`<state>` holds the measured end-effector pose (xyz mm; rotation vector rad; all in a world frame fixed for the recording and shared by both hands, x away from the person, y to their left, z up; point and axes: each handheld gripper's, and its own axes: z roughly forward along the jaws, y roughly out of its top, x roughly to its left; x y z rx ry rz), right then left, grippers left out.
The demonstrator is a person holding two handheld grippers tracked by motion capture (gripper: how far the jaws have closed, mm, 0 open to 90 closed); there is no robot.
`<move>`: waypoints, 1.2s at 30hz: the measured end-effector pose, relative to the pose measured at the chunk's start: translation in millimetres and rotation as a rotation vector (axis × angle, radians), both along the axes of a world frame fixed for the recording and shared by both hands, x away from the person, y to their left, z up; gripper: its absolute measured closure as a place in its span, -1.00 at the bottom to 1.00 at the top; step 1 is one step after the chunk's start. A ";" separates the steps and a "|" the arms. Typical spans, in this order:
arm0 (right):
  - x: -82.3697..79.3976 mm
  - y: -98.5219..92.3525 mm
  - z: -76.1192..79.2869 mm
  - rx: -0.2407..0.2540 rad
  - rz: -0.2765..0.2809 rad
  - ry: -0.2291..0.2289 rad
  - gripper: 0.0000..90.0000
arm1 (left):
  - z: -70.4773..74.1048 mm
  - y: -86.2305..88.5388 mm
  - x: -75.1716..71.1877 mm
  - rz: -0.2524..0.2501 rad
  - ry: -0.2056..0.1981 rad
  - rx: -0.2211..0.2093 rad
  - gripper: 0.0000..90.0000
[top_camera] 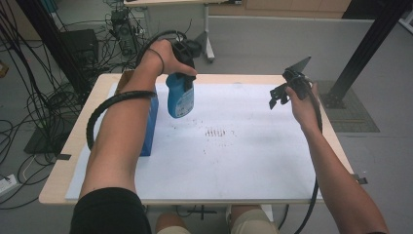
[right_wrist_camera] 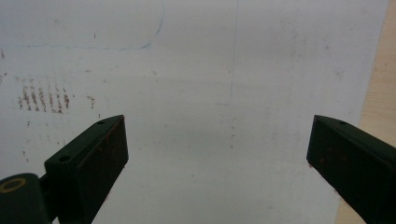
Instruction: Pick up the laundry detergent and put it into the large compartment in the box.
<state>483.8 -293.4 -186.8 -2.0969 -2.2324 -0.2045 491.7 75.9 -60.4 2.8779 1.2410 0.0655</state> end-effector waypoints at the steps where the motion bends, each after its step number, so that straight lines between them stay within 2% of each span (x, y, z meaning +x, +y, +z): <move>1: -0.6 0.0 0.7 0.000 0.001 -0.001 -0.88 | 12.6 3.2 0.5 0.041 0.002 -0.005 -0.15; 5: -3.6 0.1 3.5 0.007 0.002 -0.008 -0.88 | 52.5 12.5 -0.9 0.150 -0.004 -0.015 -0.15; 10: -7.3 1.6 8.1 0.012 0.011 -0.019 -0.88 | 104.1 26.4 -14.3 0.299 -0.060 -0.020 -0.15; 15: -11.2 2.9 12.9 0.019 0.022 -0.032 -0.88 | 141.3 45.9 -28.7 0.421 -0.107 -0.028 -0.15; 21: -11.6 3.2 17.1 0.018 0.023 -0.023 -0.88 | 164.0 71.4 -42.5 0.531 -0.120 -0.026 -0.15; 24: -12.9 2.3 20.0 0.015 0.030 -0.030 -0.88 | 176.6 89.5 -50.6 0.605 -0.126 -0.025 -0.15; 28: -13.4 2.7 22.5 0.015 0.025 -0.028 -0.88 | 186.6 104.6 -59.2 0.667 -0.138 -0.014 -0.15; 31: -12.5 5.3 23.4 0.013 0.033 -0.023 -0.88 | 189.0 114.9 -64.2 0.703 -0.143 -0.011 -0.15; 36: -12.7 9.7 21.9 0.014 0.045 -0.024 -0.88 | 183.7 125.7 -64.4 0.739 -0.125 -0.011 -0.15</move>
